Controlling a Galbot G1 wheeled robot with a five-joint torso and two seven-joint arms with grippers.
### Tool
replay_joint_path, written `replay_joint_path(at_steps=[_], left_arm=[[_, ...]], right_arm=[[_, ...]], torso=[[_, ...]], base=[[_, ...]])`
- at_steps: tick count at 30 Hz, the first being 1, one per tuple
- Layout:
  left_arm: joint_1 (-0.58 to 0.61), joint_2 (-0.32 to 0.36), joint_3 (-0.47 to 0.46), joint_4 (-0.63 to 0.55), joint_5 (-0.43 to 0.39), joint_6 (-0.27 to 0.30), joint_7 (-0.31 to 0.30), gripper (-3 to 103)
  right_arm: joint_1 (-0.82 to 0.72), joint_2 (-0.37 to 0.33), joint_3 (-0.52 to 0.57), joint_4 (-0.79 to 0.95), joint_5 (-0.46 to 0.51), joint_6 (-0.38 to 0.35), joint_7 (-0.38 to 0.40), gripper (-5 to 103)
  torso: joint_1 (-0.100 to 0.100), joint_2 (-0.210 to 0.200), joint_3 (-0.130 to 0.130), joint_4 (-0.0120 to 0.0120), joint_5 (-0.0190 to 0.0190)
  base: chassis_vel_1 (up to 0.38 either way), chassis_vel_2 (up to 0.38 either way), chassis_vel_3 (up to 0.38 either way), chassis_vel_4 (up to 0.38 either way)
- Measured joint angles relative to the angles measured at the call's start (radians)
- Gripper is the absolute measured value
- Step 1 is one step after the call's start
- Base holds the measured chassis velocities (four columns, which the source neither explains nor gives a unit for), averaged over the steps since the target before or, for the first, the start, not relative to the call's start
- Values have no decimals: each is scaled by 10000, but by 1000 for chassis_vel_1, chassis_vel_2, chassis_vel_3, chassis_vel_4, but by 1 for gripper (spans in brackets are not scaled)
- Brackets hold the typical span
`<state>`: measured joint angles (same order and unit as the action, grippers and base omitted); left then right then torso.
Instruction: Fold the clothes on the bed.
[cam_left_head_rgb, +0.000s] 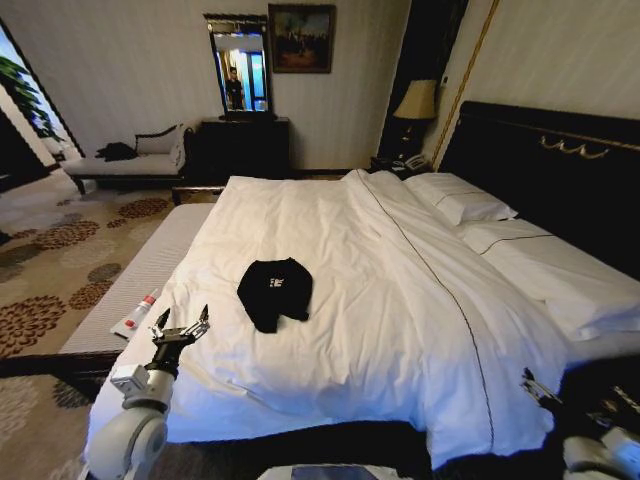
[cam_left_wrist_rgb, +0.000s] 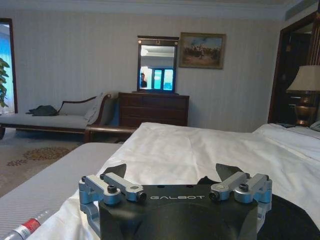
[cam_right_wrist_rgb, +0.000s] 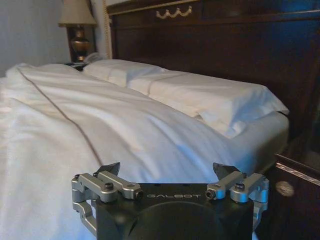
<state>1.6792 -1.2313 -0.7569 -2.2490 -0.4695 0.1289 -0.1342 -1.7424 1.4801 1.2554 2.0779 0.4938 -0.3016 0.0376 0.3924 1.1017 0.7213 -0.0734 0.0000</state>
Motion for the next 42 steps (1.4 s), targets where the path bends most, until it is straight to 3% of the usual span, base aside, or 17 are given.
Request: replay_joint_path(at_steps=[17, 30, 37, 42], left_arm=[[161, -21, -82, -244, 40, 30, -66, 100], [111, -222, 52, -287, 140, 48, -115, 100], [195, -286, -18, -227, 141, 36, -73, 100], [201, -329, 15, -238, 156, 35, -61, 100]], right_arm=[[-217, 374, -1438, 723, -529, 430, -27, 100], [-326, 320, -1910, 780, -803, 720, -107, 100], [-330, 311, -2051, 589, -1052, 1507, -352, 100], [-317, 336, -2105, 549, -1004, 1553, -353, 100]], torso=[[0, 0, 0, 0, 3], [0, -2, 0, 0, 1], [-1, 0, -1, 0, -1], [-1, -1, 0, -1, 5]], base=[[41, 34, -39, -44], [55, 50, -49, -57], [36, 39, -36, -24], [-11, -2, 4, 2]])
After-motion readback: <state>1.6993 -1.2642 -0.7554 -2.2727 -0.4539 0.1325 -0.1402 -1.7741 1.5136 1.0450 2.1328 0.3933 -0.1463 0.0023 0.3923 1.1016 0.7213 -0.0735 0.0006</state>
